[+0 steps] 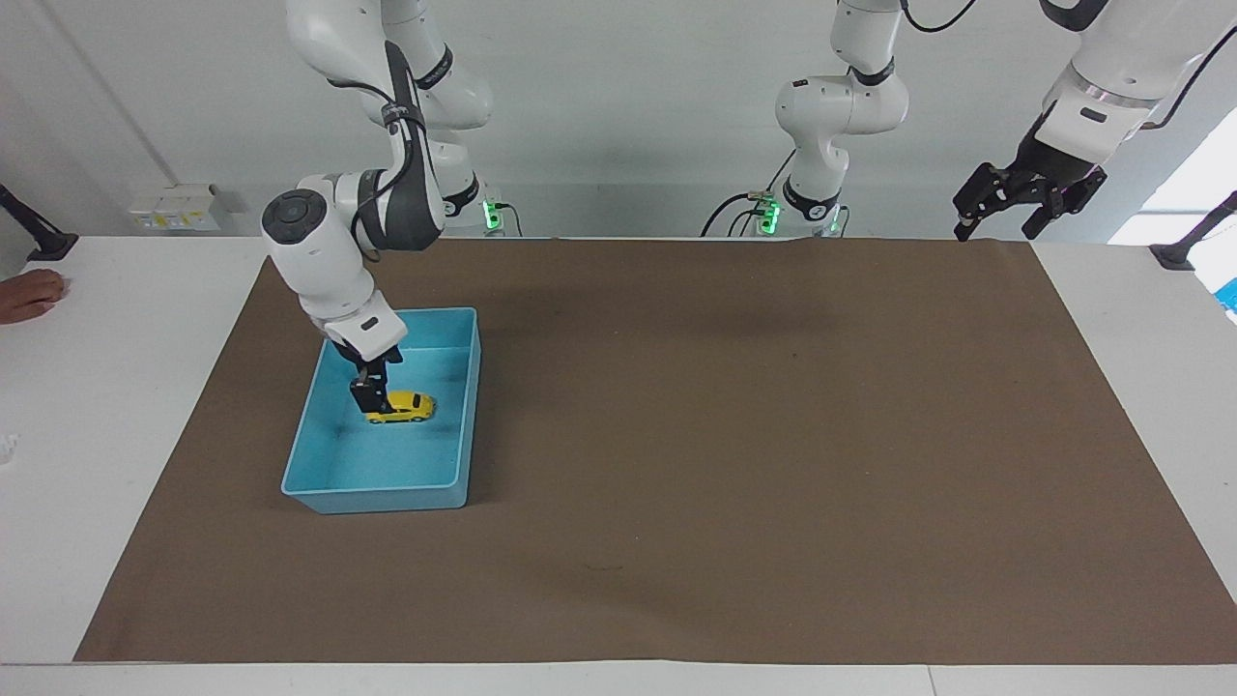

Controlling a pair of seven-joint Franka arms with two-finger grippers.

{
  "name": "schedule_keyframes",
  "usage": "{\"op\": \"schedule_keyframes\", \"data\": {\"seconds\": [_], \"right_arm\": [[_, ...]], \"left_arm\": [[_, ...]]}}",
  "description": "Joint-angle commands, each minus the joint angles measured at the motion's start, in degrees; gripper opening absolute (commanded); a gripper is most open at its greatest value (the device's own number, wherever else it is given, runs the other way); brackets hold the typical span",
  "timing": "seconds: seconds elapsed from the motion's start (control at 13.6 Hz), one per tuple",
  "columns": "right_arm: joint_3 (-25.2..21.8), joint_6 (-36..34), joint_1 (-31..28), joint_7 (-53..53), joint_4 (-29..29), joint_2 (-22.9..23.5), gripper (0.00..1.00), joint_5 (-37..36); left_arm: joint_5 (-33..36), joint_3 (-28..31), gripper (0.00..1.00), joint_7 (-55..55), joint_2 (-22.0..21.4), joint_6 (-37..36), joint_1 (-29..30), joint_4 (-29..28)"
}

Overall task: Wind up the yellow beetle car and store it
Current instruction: 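Open the right gripper and withdraw it from the box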

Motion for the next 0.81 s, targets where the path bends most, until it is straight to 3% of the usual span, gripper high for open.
{"op": "schedule_keyframes", "data": {"seconds": [0.0, 0.37, 0.73], "right_arm": [[0.5, -1.3, -0.5, 1.3, 1.3, 0.1, 1.0, 0.3], [0.5, -1.9, -0.4, 1.3, 4.0, 0.1, 1.0, 1.0], [-1.2, -7.9, 0.1, 2.0, 7.0, -2.5, 1.0, 3.4]], "left_arm": [[0.7, -0.5, 1.0, 0.2, -0.1, -0.9, 0.7, 0.4], [0.8, -0.5, 1.0, 0.2, -0.1, -0.9, 0.7, 0.4], [0.8, -0.5, 1.0, 0.2, -0.1, -0.9, 0.7, 0.4]]}}
